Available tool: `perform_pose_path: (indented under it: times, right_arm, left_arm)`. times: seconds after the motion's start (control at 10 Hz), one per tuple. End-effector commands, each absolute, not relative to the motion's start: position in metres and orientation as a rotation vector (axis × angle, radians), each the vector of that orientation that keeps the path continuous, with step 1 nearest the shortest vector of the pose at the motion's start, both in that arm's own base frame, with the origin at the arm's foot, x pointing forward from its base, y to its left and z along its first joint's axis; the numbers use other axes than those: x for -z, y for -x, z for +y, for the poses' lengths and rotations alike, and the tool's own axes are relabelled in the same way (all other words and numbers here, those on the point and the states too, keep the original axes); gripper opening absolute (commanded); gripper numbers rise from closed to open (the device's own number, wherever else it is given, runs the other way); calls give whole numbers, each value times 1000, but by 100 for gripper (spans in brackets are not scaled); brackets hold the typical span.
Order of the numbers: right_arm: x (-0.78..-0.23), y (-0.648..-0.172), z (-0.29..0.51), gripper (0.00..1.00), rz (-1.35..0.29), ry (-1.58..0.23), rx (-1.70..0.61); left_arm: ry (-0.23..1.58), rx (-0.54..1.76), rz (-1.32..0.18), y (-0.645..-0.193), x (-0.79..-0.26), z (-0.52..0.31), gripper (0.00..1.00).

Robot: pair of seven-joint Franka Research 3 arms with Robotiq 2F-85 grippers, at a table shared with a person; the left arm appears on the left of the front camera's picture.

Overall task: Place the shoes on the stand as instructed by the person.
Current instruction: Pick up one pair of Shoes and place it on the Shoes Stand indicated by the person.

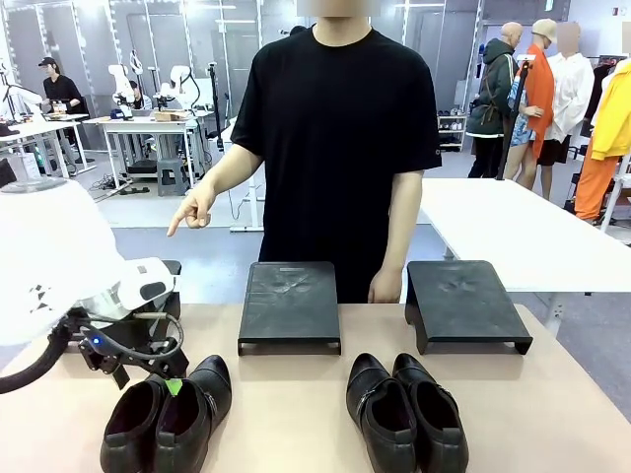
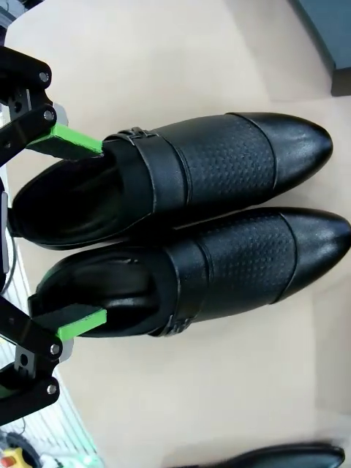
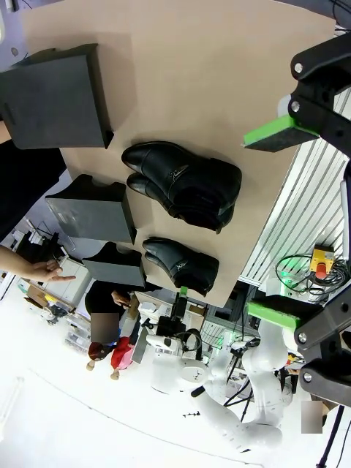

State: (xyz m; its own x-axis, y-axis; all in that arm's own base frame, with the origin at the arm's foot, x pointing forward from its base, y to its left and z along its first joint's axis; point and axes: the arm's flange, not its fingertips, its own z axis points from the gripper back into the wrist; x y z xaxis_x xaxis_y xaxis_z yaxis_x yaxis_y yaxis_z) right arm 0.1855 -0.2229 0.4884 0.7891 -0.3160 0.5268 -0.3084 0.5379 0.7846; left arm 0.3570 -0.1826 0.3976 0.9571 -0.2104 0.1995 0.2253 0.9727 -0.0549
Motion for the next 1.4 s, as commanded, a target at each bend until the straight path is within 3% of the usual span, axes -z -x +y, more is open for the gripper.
perform_pose_path:
  times: [0.0, 0.6, 0.7, 1.0, 1.3]
  right_arm:
    - [-490, -186, -222, 100, -714, -1028, -12]
    - [-490, -186, -222, 100, -714, -1028, -12]
    - [-490, -186, -222, 100, -714, -1028, -12]
    - [-490, -186, -222, 100, -714, -1028, -12]
    - [-490, -186, -222, 100, -714, -1028, -12]
  left_arm:
    - [59, 199, -219, -328, -361, -175, 100]
    - [55, 164, -141, -316, -330, -183, 100]
    - [59, 172, -137, -314, -328, -185, 86]
    - [56, 169, -108, -309, -324, -183, 1]
    - [35, 153, -92, -306, -319, -183, 0]
